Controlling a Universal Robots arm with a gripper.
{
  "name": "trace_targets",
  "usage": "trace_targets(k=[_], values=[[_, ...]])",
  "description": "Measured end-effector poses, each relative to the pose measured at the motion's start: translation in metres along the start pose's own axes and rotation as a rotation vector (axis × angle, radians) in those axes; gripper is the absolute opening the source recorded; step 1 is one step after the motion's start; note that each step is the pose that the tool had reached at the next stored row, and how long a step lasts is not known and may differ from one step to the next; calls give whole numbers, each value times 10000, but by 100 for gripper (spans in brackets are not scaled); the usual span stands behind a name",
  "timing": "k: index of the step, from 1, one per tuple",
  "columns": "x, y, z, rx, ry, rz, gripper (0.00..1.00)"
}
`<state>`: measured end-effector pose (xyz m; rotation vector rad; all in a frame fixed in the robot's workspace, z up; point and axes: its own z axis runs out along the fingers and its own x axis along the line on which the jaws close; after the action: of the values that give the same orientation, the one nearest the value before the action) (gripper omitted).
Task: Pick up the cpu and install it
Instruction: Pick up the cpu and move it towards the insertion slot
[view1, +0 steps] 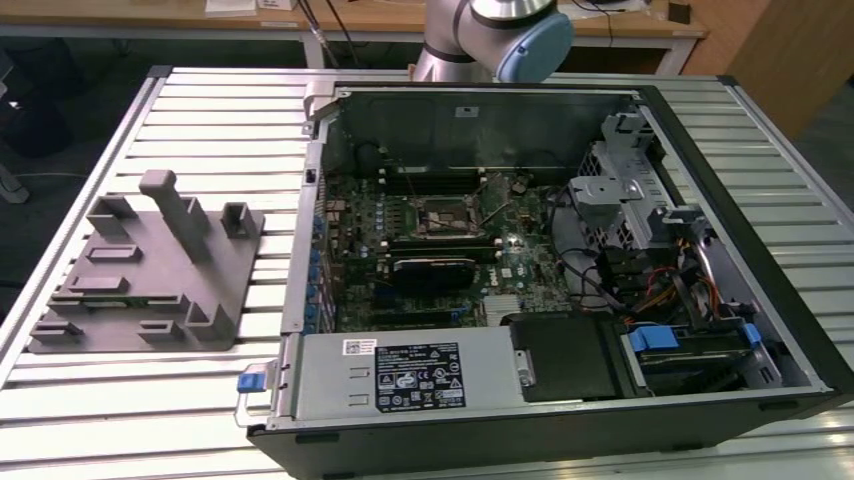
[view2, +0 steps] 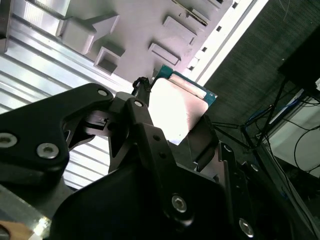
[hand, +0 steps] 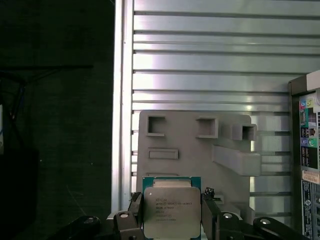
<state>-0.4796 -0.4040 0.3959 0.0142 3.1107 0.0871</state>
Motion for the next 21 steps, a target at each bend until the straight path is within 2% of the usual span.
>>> trace_targets(k=[6,21], values=[[-127,2,5,-1,-2,0,55],[-518,8,18,-2,-3,-1,55]])
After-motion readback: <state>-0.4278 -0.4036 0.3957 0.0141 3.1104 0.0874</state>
